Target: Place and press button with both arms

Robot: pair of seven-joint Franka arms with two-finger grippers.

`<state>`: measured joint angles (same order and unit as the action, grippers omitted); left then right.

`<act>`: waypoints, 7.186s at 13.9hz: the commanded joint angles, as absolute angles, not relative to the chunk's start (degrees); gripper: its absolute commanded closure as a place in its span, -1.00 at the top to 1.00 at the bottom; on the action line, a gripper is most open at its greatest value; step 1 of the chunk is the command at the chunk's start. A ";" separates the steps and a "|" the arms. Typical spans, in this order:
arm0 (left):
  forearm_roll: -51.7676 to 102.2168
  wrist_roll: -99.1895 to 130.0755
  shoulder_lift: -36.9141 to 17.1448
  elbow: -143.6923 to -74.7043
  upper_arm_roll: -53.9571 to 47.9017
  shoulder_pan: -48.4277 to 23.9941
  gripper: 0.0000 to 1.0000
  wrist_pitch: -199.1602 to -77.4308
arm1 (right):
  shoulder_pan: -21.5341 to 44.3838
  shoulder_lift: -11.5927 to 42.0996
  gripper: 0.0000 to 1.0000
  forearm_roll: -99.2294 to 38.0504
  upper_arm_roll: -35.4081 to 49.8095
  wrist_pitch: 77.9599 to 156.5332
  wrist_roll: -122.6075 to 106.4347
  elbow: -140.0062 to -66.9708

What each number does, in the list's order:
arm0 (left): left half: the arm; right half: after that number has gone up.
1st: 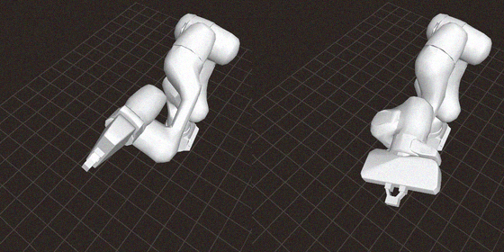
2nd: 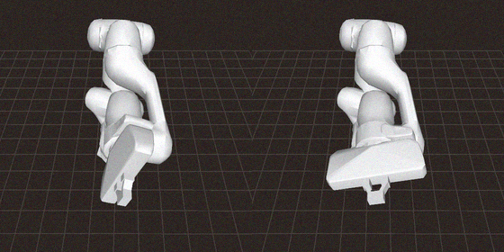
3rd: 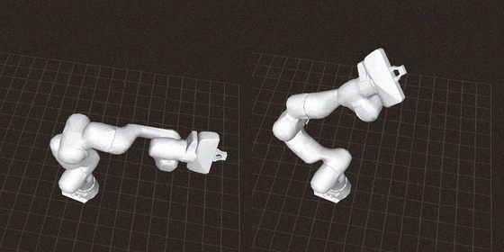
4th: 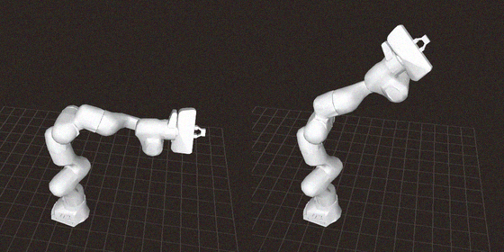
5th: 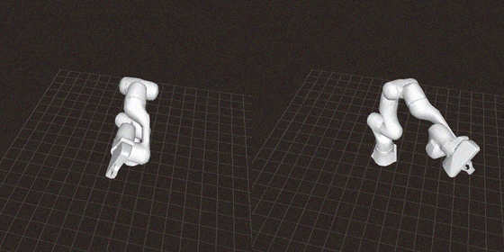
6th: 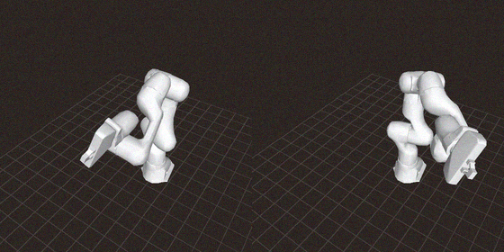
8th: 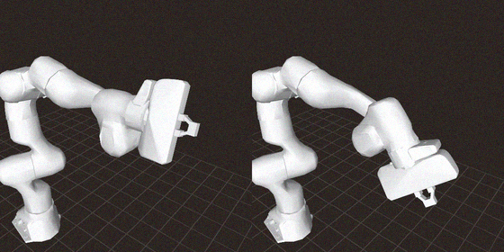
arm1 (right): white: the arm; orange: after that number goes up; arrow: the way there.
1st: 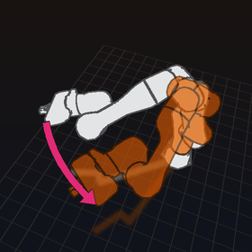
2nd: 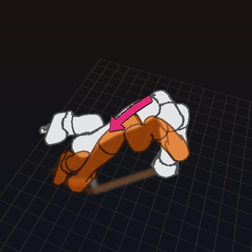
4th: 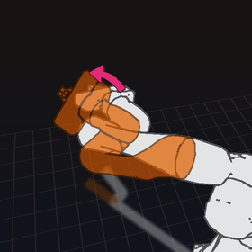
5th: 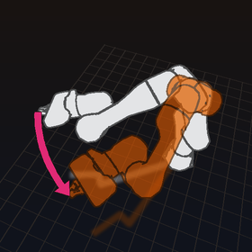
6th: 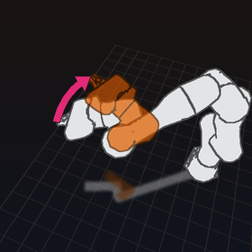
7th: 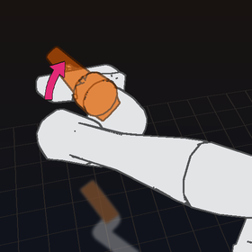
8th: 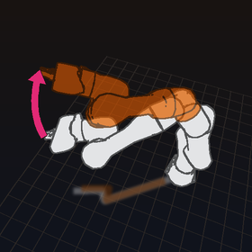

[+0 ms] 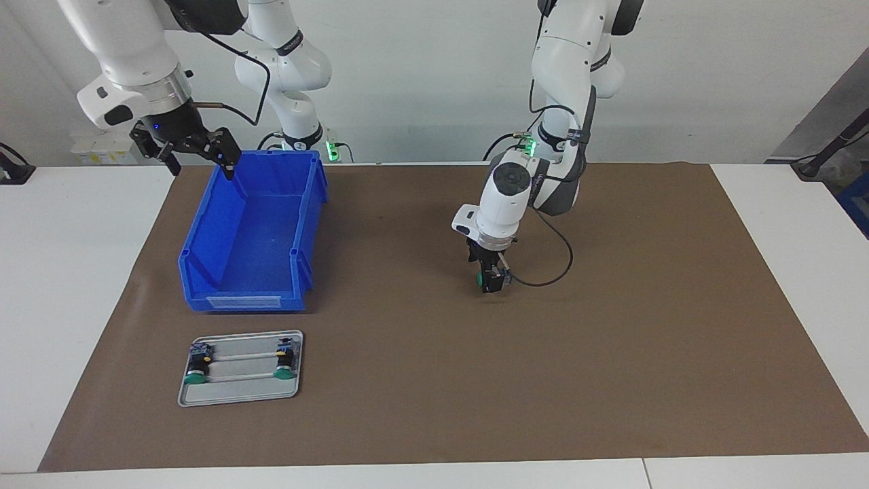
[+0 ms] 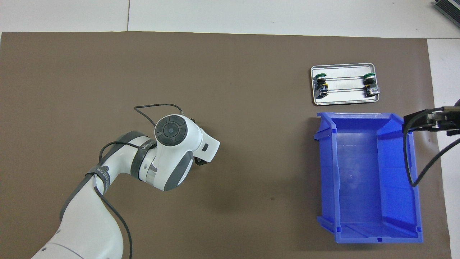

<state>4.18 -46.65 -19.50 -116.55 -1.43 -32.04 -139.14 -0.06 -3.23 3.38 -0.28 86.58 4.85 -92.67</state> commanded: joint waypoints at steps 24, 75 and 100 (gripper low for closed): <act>0.26 -42.54 -19.42 -112.25 0.97 -32.61 -0.83 -134.93 | -0.36 -4.39 1.00 2.37 -0.09 87.01 5.35 -93.87; 99.76 -132.18 -11.34 -136.66 0.53 -5.27 -0.91 -118.49 | 2.55 -4.31 1.00 0.88 -1.58 87.80 7.73 -93.78; 108.90 -144.22 -20.13 -131.65 0.62 -8.35 -0.81 -95.80 | 2.55 -4.31 1.00 0.88 -1.58 87.80 7.73 -93.69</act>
<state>108.30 -142.20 -19.72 -131.18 0.22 -8.14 -97.14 2.07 -3.30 1.72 -0.95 87.00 7.78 -92.71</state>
